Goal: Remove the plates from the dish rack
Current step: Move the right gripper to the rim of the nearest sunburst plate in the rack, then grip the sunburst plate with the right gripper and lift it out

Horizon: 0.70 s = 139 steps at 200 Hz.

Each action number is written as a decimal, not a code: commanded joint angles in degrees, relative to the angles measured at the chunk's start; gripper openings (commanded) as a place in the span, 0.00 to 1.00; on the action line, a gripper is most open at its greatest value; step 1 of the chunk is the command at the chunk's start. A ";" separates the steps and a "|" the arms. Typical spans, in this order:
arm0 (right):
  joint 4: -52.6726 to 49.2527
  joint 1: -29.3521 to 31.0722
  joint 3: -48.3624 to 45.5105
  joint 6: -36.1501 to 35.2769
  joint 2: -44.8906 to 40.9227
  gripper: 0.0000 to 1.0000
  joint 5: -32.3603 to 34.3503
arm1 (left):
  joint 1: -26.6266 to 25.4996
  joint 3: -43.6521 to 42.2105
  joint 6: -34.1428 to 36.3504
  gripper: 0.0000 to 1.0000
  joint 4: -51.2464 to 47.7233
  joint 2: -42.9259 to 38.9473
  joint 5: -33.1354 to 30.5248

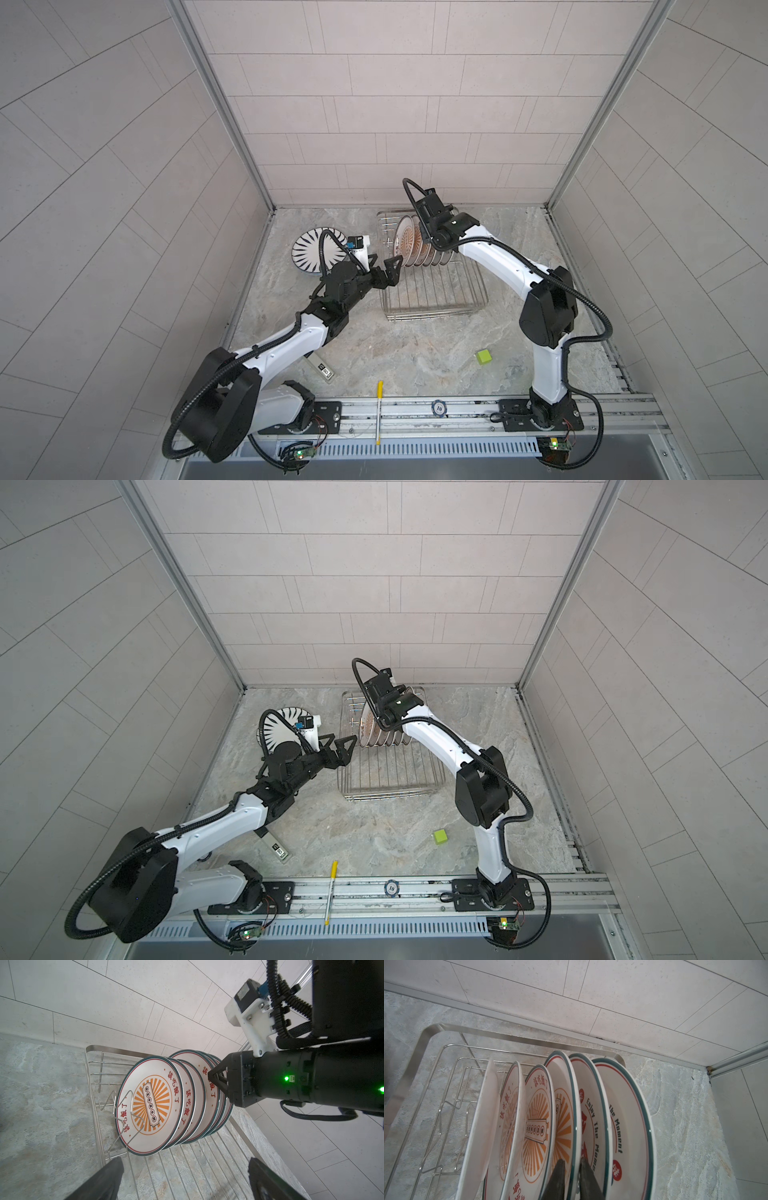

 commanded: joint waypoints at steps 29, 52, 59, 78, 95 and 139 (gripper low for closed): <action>-2.36 -0.03 1.99 1.78 3.33 0.18 2.00 | -0.24 0.63 -0.15 1.00 2.17 0.12 0.04; -2.11 -0.45 2.02 2.31 4.02 0.18 1.53 | -0.27 0.38 -0.15 1.00 2.36 0.09 -0.08; -2.04 -0.55 2.01 2.44 4.26 0.18 1.28 | -0.33 0.28 -0.21 1.00 2.46 0.04 -0.14; -1.61 -0.65 1.94 2.78 4.72 0.18 0.41 | -0.29 0.15 -0.32 1.00 2.72 0.02 -0.33; -1.34 -0.65 1.79 3.13 5.22 0.17 0.27 | -0.28 0.10 -0.46 1.00 2.87 0.06 -0.14; -0.05 -0.74 1.21 4.29 5.64 0.12 0.37 | -0.27 -0.34 -0.50 1.00 3.79 0.17 -0.05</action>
